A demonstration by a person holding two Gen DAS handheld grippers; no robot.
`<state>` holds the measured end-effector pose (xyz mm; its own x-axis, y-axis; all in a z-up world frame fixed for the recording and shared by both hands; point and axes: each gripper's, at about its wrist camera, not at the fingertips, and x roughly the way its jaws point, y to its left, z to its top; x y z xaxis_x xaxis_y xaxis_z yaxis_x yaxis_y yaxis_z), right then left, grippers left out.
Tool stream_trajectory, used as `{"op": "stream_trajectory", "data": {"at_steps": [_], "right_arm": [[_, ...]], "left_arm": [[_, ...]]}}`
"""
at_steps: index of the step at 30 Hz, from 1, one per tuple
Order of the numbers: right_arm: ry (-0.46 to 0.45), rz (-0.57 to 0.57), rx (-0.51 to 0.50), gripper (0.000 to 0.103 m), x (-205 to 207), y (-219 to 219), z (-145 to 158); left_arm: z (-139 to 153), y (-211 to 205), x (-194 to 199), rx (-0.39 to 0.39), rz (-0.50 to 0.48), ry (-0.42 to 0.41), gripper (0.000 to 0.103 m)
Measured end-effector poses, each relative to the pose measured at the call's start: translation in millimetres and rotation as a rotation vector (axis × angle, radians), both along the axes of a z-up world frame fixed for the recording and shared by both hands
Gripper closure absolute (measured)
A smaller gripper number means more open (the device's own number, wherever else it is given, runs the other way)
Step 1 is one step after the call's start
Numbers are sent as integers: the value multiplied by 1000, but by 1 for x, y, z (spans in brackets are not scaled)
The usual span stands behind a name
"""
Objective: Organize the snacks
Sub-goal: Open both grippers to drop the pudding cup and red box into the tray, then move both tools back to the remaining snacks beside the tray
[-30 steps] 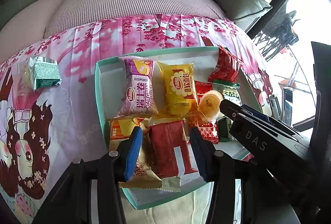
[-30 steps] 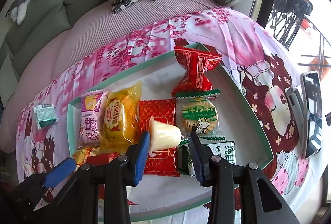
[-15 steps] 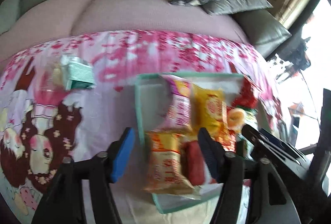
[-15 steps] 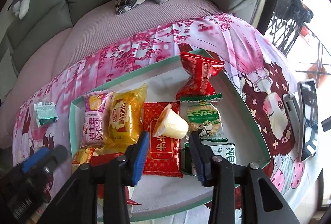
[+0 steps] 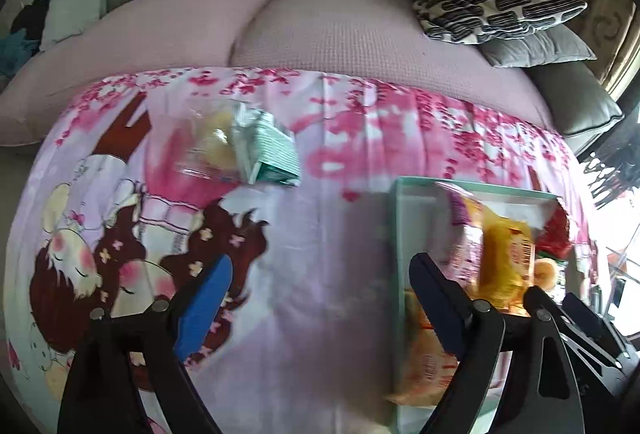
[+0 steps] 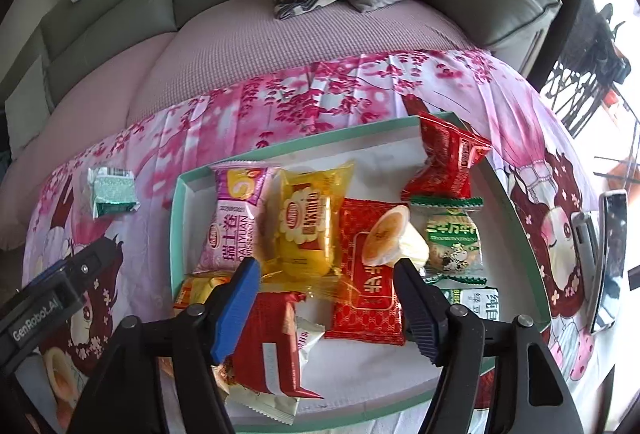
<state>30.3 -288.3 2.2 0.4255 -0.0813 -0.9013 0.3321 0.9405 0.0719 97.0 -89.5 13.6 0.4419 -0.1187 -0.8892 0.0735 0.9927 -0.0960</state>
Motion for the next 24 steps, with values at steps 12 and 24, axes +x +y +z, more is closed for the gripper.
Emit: {"op": "stream_trajectory", "data": {"at_steps": [12, 24], "right_arm": [[-18, 26, 14, 0, 5, 12, -5], [-12, 12, 39, 0, 5, 15, -5]], "left_arm": [[-5, 16, 4, -4, 40, -8, 12], [1, 23, 8, -50, 47, -13, 12]]}}
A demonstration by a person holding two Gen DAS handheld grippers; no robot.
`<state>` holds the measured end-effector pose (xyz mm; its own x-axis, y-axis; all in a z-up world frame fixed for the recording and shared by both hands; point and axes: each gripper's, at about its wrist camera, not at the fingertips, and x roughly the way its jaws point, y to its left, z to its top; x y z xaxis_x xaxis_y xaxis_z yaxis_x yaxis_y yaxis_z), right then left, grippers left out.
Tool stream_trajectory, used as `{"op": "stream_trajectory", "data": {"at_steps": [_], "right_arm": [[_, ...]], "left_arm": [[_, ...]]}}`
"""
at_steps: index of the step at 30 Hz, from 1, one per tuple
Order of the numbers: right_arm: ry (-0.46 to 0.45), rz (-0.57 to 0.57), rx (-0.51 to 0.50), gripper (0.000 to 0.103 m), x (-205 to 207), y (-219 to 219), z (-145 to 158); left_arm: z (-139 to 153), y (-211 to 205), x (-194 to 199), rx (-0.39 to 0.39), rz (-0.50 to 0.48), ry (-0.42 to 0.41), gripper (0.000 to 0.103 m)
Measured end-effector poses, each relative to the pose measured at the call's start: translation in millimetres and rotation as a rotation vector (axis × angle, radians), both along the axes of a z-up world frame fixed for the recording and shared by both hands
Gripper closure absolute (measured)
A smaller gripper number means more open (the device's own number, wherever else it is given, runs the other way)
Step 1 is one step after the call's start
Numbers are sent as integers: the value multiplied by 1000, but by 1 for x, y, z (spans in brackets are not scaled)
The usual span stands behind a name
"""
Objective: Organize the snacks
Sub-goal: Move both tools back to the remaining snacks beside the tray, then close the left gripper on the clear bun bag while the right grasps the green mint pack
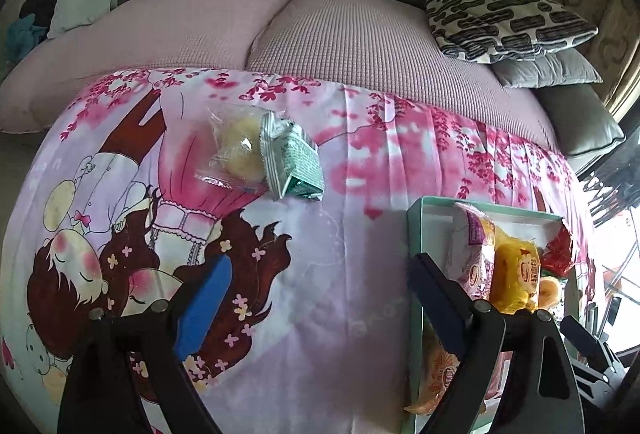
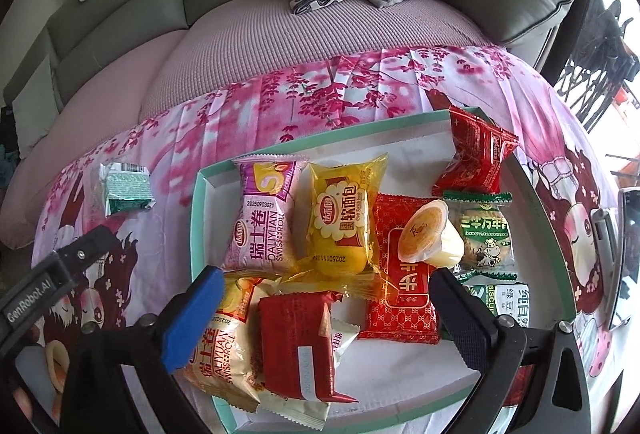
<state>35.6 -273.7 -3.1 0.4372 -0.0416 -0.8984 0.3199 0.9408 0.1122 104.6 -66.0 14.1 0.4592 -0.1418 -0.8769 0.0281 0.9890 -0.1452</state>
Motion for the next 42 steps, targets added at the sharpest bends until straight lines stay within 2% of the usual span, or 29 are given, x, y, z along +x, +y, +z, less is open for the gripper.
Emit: {"op": "stream_trajectory", "data": {"at_steps": [10, 15, 26, 28, 31, 35, 38, 40, 42], "right_arm": [[-27, 60, -54, 0, 5, 27, 7], [-33, 73, -63, 0, 7, 40, 10], [-37, 140, 60, 0, 26, 69, 17], [-36, 156, 83, 0, 31, 77, 19], [-36, 188, 108, 0, 46, 89, 23], [-20, 227, 170, 0, 74, 100, 25], [-4, 268, 154, 1, 97, 112, 23], [14, 293, 127, 2, 115, 121, 17], [35, 301, 144, 4, 128, 123, 8]], "left_arm": [[9, 37, 11, 28, 29, 5, 12], [11, 59, 14, 13, 55, 4, 12], [13, 113, 26, -88, 128, -10, 12], [13, 120, 29, -84, 133, -11, 12], [8, 127, 35, -91, 133, -2, 12], [-6, 132, 51, -185, 126, 49, 12], [-14, 130, 64, -162, 107, 78, 12], [-16, 132, 72, -174, 103, 102, 12], [-17, 132, 81, -204, 90, 108, 12]]}}
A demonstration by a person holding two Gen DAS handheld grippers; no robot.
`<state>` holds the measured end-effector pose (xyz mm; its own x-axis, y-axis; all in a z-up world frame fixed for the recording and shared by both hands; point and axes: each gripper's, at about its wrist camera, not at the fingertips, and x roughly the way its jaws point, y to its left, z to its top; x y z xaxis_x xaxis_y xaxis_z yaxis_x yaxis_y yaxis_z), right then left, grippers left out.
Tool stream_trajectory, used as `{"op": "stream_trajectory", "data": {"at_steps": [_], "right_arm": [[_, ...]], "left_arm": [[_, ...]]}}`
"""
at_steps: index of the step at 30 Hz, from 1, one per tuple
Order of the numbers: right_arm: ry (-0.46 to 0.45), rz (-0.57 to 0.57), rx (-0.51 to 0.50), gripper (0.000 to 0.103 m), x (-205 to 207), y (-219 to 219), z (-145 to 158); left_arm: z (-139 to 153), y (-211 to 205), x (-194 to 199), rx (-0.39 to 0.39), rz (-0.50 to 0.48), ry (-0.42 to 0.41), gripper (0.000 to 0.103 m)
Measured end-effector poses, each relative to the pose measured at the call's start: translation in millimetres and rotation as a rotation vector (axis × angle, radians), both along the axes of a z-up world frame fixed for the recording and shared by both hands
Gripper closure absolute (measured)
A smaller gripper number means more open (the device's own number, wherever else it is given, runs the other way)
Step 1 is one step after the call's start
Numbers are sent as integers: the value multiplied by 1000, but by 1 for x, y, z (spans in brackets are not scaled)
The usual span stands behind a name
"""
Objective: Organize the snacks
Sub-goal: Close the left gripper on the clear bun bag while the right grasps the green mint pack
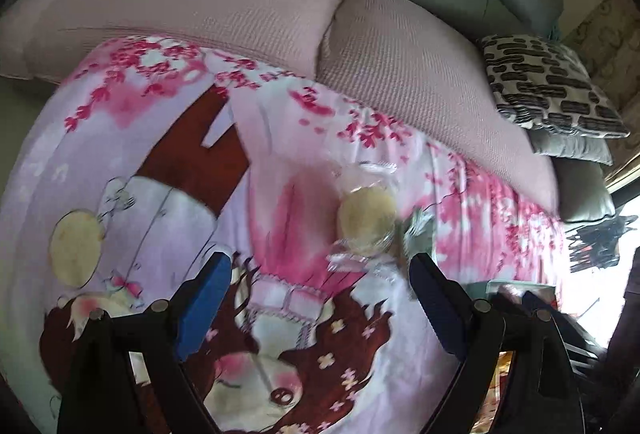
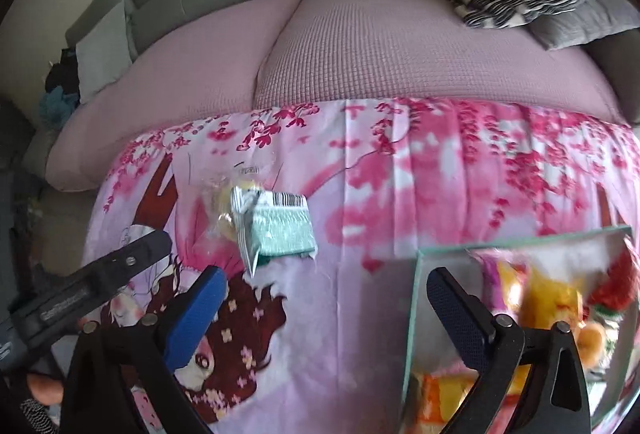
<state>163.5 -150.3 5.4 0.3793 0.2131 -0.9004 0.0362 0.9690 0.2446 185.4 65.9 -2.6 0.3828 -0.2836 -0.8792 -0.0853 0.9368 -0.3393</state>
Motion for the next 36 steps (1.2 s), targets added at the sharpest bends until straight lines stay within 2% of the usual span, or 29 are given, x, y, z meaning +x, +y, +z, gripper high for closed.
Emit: {"op": "stream_trajectory", "data": {"at_steps": [3, 4, 8, 12, 14, 18, 19, 25, 28, 32, 36], "right_arm": [[40, 14, 55, 8, 18, 4, -15], [42, 21, 61, 12, 24, 6, -20], [65, 47, 55, 15, 44, 16, -40], [71, 61, 56, 20, 51, 21, -48], [70, 72, 63, 27, 55, 24, -51], [77, 71, 48, 34, 61, 29, -60], [84, 64, 42, 39, 62, 28, -62], [111, 44, -16, 42, 61, 16, -75], [122, 30, -57, 42, 61, 9, -77], [124, 22, -52, 45, 61, 0, -79], [126, 23, -68, 47, 62, -1, -78]], "left_arm": [[-5, -3, 13, 3, -23, 15, 14], [-7, -2, 17, -2, -22, 21, 14], [-20, 3, 28, -34, -13, 50, 14], [-32, 10, 35, -117, -2, 73, 14], [-35, 11, 37, -148, 1, 77, 14], [-38, 5, 42, -147, -7, 80, 14], [-38, 3, 44, -148, -9, 80, 14], [-41, -21, 48, -124, -52, 83, 15], [-48, -31, 51, -108, -64, 104, 28], [-53, -37, 52, -112, -69, 112, 53], [-54, -37, 50, -132, -58, 109, 56]]}}
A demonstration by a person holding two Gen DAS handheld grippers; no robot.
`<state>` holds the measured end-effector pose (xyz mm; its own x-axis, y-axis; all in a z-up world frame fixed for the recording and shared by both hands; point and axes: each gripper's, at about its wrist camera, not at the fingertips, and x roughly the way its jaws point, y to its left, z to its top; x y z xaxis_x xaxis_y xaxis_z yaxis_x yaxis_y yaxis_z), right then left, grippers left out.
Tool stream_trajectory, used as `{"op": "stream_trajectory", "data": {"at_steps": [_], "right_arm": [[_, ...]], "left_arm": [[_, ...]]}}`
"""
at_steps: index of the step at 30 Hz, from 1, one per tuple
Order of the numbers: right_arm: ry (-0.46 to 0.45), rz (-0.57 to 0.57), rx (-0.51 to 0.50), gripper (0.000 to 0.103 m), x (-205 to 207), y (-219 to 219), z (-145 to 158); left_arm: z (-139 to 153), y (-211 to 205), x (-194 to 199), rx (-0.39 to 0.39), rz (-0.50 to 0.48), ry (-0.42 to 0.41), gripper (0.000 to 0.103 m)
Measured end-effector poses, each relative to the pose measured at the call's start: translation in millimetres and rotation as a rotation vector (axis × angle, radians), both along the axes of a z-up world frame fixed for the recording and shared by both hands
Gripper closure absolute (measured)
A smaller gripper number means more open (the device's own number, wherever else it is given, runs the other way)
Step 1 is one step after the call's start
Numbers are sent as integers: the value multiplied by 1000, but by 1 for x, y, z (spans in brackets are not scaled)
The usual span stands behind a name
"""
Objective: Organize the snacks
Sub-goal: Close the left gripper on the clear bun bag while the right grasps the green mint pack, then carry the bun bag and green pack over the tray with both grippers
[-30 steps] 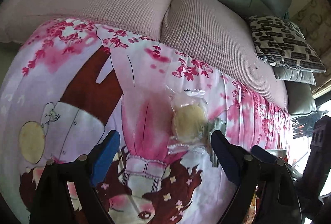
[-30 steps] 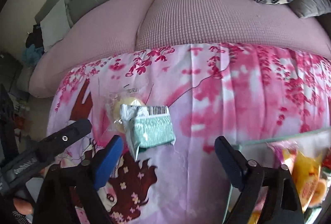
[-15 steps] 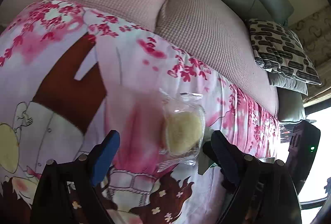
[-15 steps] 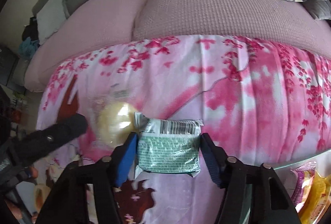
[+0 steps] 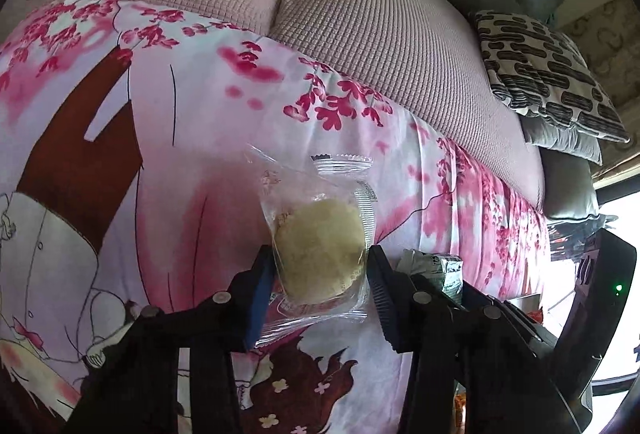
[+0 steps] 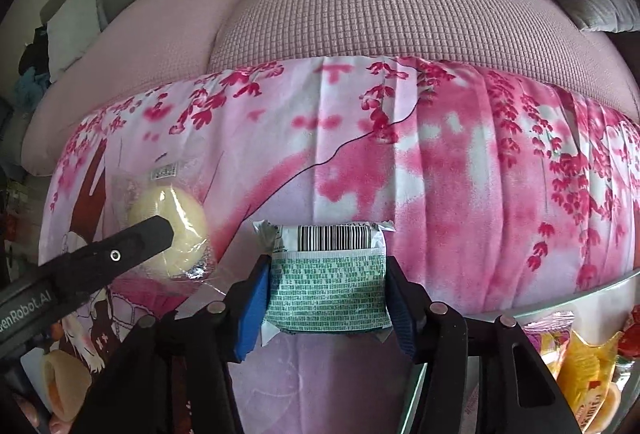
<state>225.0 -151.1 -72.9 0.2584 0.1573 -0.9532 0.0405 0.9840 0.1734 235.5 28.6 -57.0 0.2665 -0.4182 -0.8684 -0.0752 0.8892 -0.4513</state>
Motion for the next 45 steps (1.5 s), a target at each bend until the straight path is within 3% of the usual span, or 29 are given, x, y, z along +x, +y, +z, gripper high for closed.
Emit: {"op": "stream_trajectory", "data": {"at_steps": [8, 18, 32, 39, 45], "right_arm": [[-30, -3, 12, 47, -13, -5, 26], [-34, 26, -29, 47, -64, 4, 62], [-56, -21, -59, 47, -138, -2, 65], [-110, -67, -148, 47, -163, -7, 71], [-154, -154, -138, 47, -183, -34, 84]], "left_arm": [[18, 5, -18, -3, 47, -36, 57], [47, 11, -68, -17, 138, -69, 57], [54, 3, -135, -32, 248, -88, 58], [50, -9, -152, -14, 230, -95, 57], [53, -22, -158, -10, 186, -101, 58]]}}
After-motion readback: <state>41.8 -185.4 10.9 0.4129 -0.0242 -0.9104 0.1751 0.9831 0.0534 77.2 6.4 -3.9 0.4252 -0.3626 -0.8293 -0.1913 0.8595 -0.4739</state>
